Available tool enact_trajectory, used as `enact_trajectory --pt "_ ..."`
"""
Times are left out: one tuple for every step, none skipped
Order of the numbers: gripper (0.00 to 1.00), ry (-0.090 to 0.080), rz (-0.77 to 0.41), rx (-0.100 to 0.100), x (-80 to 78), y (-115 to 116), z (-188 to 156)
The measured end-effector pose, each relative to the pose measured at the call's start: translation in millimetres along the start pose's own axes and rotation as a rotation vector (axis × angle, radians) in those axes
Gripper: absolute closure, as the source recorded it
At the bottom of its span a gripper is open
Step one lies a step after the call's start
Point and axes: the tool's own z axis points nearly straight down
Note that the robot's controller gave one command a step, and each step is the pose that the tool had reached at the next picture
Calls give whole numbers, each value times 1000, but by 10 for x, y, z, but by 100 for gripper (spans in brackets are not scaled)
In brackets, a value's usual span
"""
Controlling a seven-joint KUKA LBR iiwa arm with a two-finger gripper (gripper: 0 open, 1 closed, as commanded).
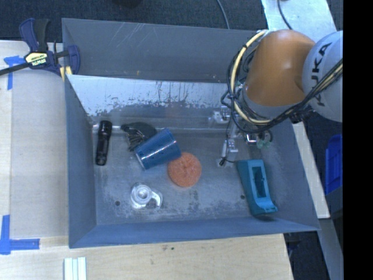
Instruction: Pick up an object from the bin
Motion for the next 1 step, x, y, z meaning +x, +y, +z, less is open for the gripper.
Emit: enact_trajectory --pt "0 1 0 0 2 1 5"
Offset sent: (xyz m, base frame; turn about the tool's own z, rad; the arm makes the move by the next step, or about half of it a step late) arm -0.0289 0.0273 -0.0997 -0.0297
